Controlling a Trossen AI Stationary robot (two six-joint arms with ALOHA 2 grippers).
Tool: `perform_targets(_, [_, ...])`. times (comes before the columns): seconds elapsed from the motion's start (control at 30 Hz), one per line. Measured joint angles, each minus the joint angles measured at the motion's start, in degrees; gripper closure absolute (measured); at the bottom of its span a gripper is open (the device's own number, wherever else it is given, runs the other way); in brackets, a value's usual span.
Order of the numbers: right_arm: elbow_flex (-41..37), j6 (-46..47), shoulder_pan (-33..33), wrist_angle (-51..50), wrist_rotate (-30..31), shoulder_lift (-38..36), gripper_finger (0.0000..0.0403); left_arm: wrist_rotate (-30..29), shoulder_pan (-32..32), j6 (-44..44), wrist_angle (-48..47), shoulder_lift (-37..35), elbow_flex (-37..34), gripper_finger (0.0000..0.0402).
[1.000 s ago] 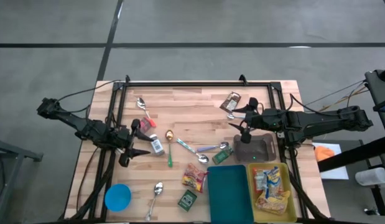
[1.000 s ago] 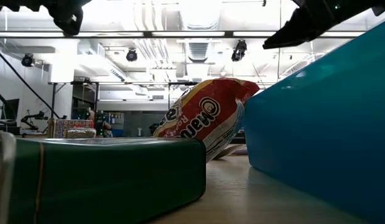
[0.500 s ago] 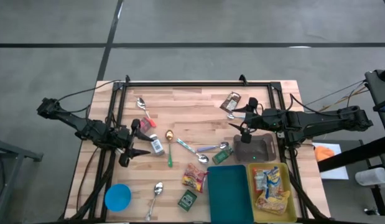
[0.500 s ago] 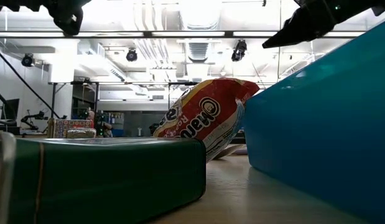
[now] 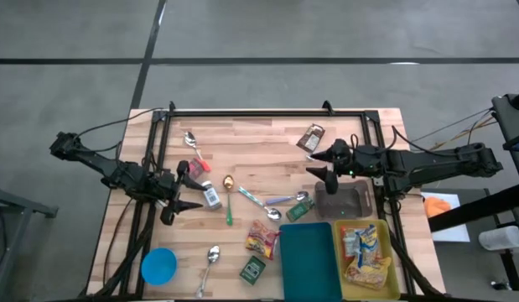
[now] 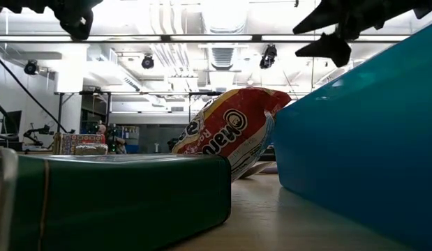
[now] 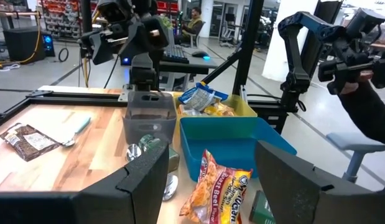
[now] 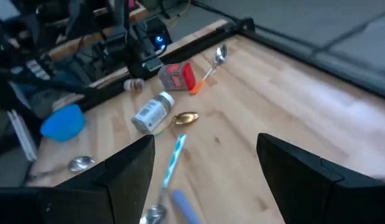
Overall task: Pick & Place Food Item
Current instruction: Put the red noodle pack into the yellow bin
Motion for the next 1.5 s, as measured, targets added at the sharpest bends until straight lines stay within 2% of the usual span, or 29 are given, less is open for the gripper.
perform_targets(0.2, [-0.2, 0.2, 0.0, -0.7, -4.0, 1.1, 0.0124, 0.0, 0.0, -0.1, -1.5, 0.0, 0.0, 0.0161])
perform_targets(0.33, [0.5, 2.4, 0.2, -0.3, -11.4, 4.1, 0.0124, 0.0, 0.0, -0.1, -3.1, 0.0, 0.0, 0.0161])
perform_targets(0.53, [6.7, -0.5, 1.3, -1.6, -14.0, 15.5, 0.0124, 0.0, 0.0, -0.1, -5.7, 0.0, 0.0, 0.0161])
perform_targets(0.7, [17.5, -3.7, 2.0, -9.7, -21.7, 26.2, 0.0124, 0.0, 0.0, 0.0, -7.9, 0.0, 0.0, 0.0161])
perform_targets(0.87, [29.8, -8.3, 4.8, -22.9, -20.2, 36.7, 0.0124, 0.0, 0.0, 0.0, -10.1, 0.0, 0.0, 0.0161])
perform_targets(1.13, [44.6, -8.7, 10.7, -33.4, -16.6, 47.9, 0.0124, 0.0, 0.0, 0.0, -13.4, 0.0, 0.0, 0.0161])
perform_targets(1.3, [49.6, -8.7, 13.1, -36.0, -16.4, 52.7, 0.0124, 0.0, 0.0, 0.0, -15.5, 0.0, 0.0, 0.0161])
perform_targets(1.5, [52.0, -8.5, 14.7, -37.9, -16.4, 57.0, 0.0124, 0.0, 0.0, 0.0, -17.7, 0.0, 0.0, 0.0161])
